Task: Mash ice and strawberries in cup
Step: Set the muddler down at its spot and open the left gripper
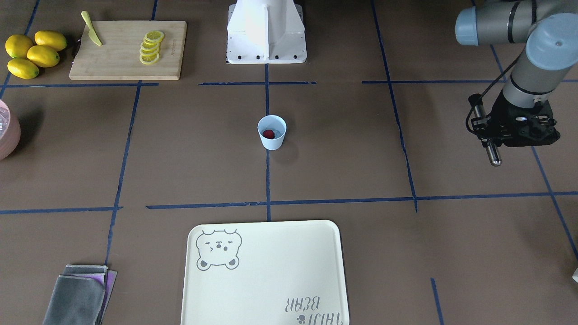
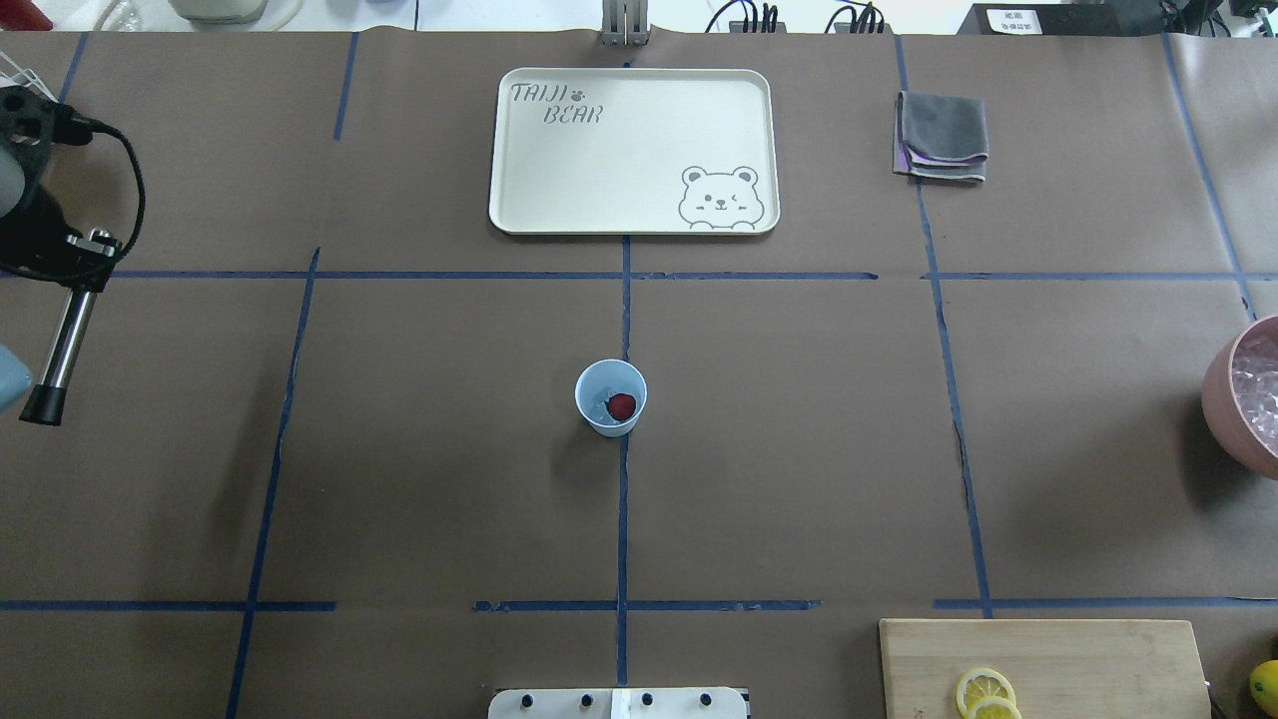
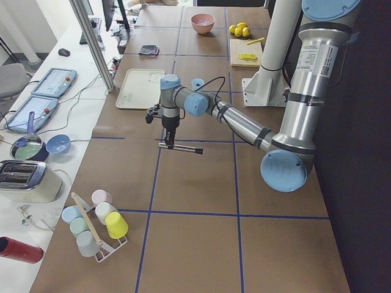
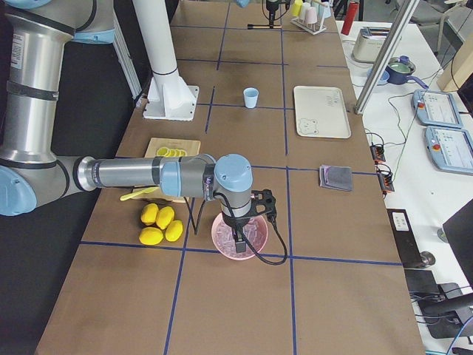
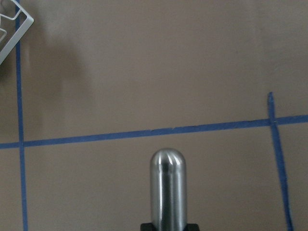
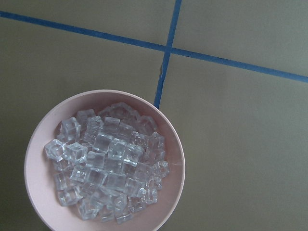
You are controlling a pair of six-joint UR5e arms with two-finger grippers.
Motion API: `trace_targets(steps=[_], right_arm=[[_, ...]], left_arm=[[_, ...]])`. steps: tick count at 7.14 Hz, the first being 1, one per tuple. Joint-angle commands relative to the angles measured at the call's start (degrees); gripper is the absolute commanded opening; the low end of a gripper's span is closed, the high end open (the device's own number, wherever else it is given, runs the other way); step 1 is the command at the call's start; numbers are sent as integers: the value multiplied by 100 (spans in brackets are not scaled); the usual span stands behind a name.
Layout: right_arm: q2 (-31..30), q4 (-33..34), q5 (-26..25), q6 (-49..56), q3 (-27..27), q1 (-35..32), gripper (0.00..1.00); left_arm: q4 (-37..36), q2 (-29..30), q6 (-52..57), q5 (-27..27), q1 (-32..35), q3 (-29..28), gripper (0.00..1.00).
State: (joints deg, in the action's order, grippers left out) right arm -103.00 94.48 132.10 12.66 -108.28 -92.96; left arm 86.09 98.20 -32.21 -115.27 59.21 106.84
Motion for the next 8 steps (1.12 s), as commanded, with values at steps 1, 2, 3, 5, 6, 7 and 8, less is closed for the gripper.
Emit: trace_targets(steps=[1,2,3,5,6,7,8], right_arm=[[-1,0,0,0,0,6,99],[-1,0,0,0,0,6,99],[-1,0,0,0,0,6,99],[-1,0,0,0,0,-2,99],[-1,-9,0,0,0,6,99],[-1,-9,0,0,-9,-2,99],[-1,-9,0,0,-9,-2,99]], left_arm=[[1237,-598,65,-110,56,-573,4],[1495,-731,83,-110,56,-820,5],[1872,-776,83,-110,56,-1118,5],[2707,-785,83,-127,56,-1926,5],[3059,-794,83,-371,47,-2234,6],[3141,-811,83,-461,47,-2359,11],[3133,-811,92,-470,47,-2361,30]])
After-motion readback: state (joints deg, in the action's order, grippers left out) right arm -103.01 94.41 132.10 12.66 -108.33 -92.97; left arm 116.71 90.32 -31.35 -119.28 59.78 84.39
